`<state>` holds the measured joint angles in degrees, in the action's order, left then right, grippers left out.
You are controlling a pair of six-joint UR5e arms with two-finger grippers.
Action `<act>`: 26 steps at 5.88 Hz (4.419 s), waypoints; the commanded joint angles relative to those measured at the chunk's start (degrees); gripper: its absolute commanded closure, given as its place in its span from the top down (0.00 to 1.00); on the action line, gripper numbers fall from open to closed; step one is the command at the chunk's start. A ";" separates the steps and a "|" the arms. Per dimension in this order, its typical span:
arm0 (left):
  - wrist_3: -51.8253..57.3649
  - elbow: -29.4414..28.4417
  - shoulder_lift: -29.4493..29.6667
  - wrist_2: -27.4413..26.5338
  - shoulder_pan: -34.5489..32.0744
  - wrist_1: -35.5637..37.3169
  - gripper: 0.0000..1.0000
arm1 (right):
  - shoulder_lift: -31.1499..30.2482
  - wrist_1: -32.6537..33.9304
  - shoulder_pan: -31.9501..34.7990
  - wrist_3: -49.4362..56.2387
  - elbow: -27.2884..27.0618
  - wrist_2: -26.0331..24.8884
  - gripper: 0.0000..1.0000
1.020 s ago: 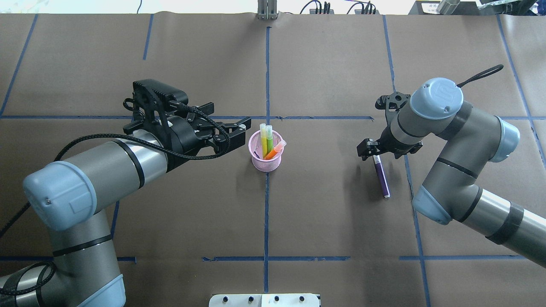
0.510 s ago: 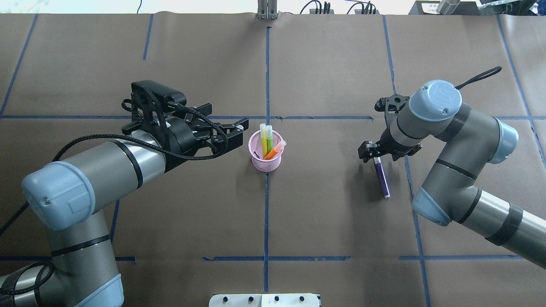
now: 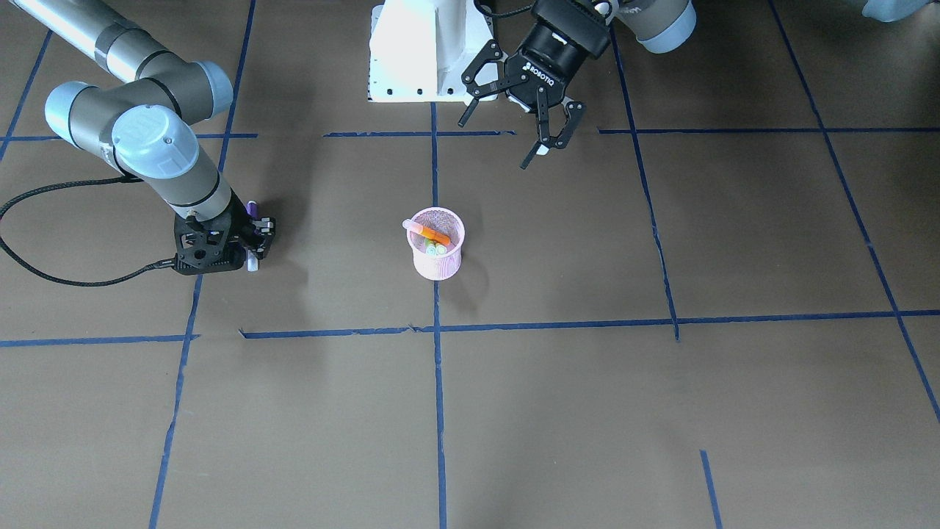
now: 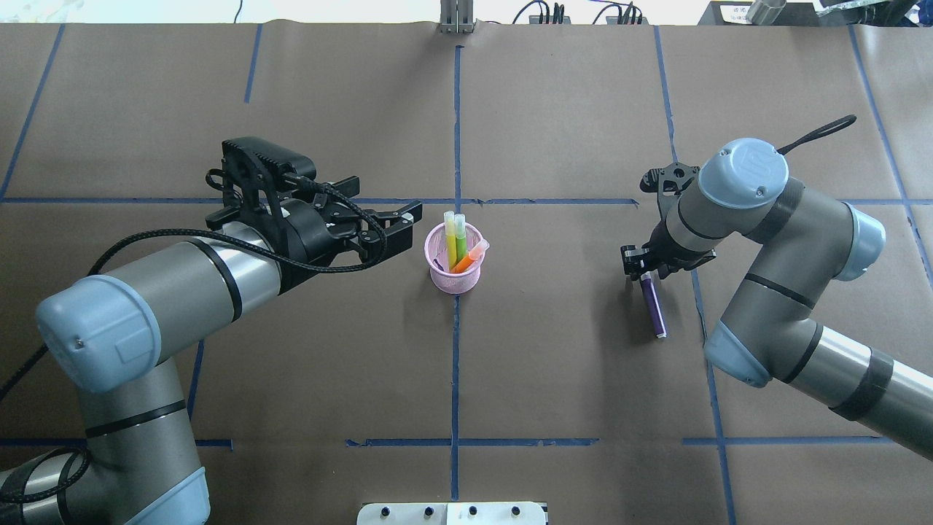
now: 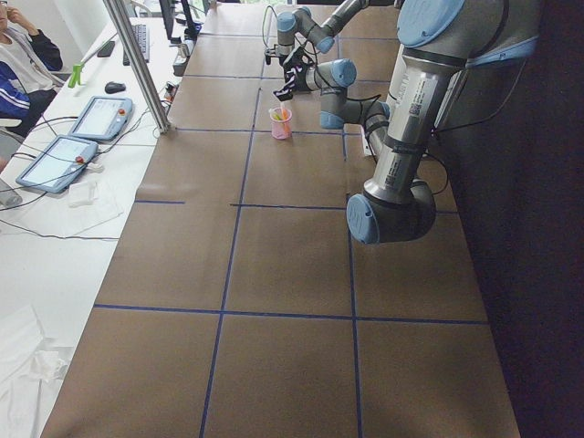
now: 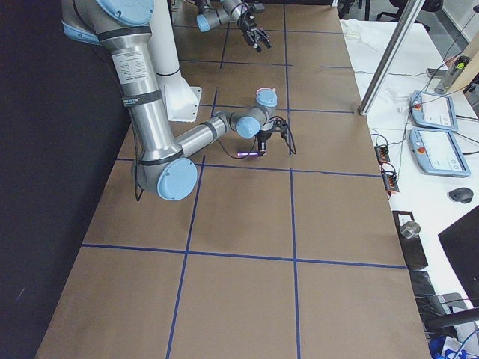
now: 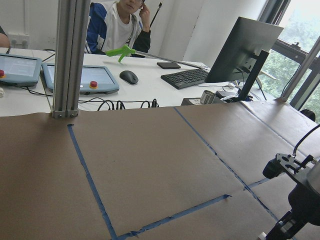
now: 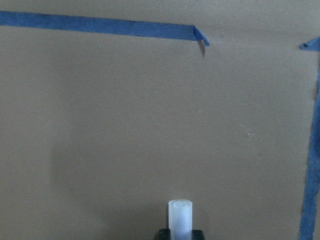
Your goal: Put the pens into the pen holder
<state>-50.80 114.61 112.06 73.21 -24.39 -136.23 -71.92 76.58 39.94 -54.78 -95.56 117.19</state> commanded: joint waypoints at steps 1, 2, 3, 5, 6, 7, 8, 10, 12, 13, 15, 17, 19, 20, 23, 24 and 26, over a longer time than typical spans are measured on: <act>0.00 0.00 0.00 0.00 -0.05 0.00 1.00 | -0.15 -0.03 0.05 0.29 -0.50 -0.03 0.00; 0.00 0.00 -0.52 0.00 -0.22 0.09 1.00 | -0.06 -0.03 0.31 0.20 -2.41 0.31 0.00; 0.00 -0.17 -2.44 3.48 -2.40 1.31 1.00 | -0.06 0.06 0.66 0.12 -4.70 -0.12 0.00; 0.61 -0.26 -6.49 18.98 -12.82 9.17 1.00 | 0.82 -0.72 3.99 0.12 -8.29 -0.03 0.00; 0.88 -0.09 -6.42 29.08 -19.14 17.41 1.00 | 1.95 -0.90 4.96 -0.58 -10.93 -0.38 0.00; 1.40 -0.35 -6.51 31.35 -20.69 18.62 1.00 | 4.22 -0.90 6.19 -0.76 -12.70 -1.78 0.00; 3.32 -0.35 -7.55 31.55 -20.88 20.81 1.00 | 5.90 -0.90 5.94 -2.33 -15.15 -8.06 0.00; 4.66 -0.26 -7.56 35.15 -23.77 24.52 1.00 | 11.60 -1.08 -1.65 -4.54 -17.45 -24.97 0.00; 4.66 -0.61 -7.47 35.24 -24.31 24.52 0.99 | 14.26 -5.52 -8.79 -4.20 -17.91 -39.26 0.00; 4.66 -0.70 -7.56 35.24 -24.39 24.61 0.99 | 13.83 -13.13 -13.00 -3.93 -16.07 -45.50 0.00; 4.66 -0.79 -7.65 35.24 -24.66 24.61 0.99 | 14.27 -15.66 -15.84 -2.01 -11.86 -50.82 0.00; 4.66 -1.32 -7.74 35.24 -24.66 24.61 0.99 | 14.53 -22.05 -18.04 3.62 -7.29 -52.66 0.00; 4.66 -1.76 -7.74 35.33 -24.74 24.61 0.99 | 17.59 -22.53 -18.31 3.54 -3.07 -52.68 0.00; 4.66 -2.02 -7.82 35.33 -24.66 24.61 0.99 | 17.78 -22.53 -18.49 3.63 -2.61 -52.68 0.00; 4.66 -2.98 -7.82 35.42 -24.66 24.52 0.99 | 18.31 -27.59 -20.77 3.72 3.70 -54.95 0.01; 4.66 -3.25 -7.82 35.42 -24.74 24.35 0.99 | 18.48 -27.62 -20.95 4.24 3.63 -54.96 0.28; 4.66 -3.25 -7.82 35.42 -24.74 24.17 0.99 | 18.13 -27.71 -21.13 4.68 3.11 -54.97 1.00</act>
<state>-46.14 111.39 104.24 108.63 -49.08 -111.97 -53.79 48.90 18.88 -50.44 -92.21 62.17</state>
